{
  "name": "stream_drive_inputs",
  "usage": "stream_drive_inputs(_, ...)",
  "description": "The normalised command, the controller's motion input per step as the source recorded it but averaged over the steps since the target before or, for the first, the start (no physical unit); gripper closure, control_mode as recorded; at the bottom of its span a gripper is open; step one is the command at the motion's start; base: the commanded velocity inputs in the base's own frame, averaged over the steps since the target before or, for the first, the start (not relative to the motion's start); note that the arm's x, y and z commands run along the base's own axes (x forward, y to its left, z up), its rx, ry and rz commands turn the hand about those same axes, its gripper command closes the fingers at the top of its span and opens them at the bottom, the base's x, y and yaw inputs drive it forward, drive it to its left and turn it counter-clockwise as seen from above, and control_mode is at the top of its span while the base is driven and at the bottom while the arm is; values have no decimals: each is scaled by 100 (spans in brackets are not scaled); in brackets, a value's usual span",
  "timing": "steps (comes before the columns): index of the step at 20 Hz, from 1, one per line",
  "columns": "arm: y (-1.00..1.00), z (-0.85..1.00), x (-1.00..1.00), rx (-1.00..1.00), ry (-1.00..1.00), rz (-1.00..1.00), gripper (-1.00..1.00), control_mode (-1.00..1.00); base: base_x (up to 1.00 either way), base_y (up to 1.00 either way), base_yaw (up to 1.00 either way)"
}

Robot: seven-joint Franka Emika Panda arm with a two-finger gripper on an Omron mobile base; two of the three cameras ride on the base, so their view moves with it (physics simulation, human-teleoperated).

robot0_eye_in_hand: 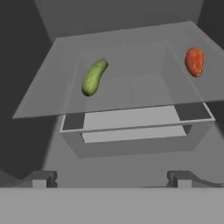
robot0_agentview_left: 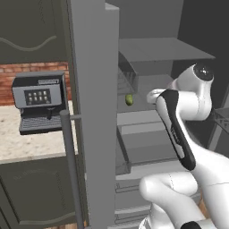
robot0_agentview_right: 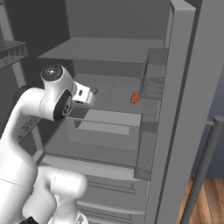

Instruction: Gather the cucumber and sweet potato from the fridge and place them on a tray on the dining counter. Then gather the steak and chicken drumstick from the fridge and place them on the other tray.

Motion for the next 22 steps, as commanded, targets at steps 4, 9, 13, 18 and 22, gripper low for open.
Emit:
stream_drive_inputs(4,24,2,41,-2,-22,0,-100,-100,0,0,0)
stream_drive_inputs(9,19,3,44,-3,-2,3,-100,-100,0,0,0)
stream_drive_inputs(13,8,0,57,-1,18,6,-100,-100,0,0,0)
stream_drive_inputs(18,14,-2,41,-2,8,3,-100,-100,0,0,0)
stream_drive_inputs(22,22,-15,25,-3,-11,3,-100,-100,0,0,0)
